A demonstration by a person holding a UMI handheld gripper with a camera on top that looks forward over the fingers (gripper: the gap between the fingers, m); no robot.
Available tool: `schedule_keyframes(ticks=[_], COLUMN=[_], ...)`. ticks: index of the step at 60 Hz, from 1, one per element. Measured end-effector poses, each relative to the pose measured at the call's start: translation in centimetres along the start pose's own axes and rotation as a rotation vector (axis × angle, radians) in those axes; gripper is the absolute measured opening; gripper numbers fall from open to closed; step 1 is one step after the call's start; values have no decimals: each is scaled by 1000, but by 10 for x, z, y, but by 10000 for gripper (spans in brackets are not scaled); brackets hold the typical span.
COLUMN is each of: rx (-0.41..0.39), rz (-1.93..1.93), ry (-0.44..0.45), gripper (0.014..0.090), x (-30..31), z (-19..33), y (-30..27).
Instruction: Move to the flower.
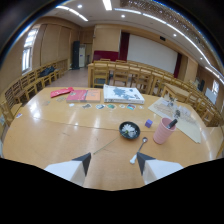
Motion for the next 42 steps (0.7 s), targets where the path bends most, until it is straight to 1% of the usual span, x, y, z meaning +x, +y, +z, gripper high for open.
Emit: schedule_keyframes(ticks=[11,20,29,42], rx=[-36,-64,-83,-91], rz=[-8,10,25,24], ry=[-23,-37,-42,-47], gripper=[865,865,865,863], x=[23,35,42,41], z=[82,129,151,157], y=[-12,-15,-13,-9])
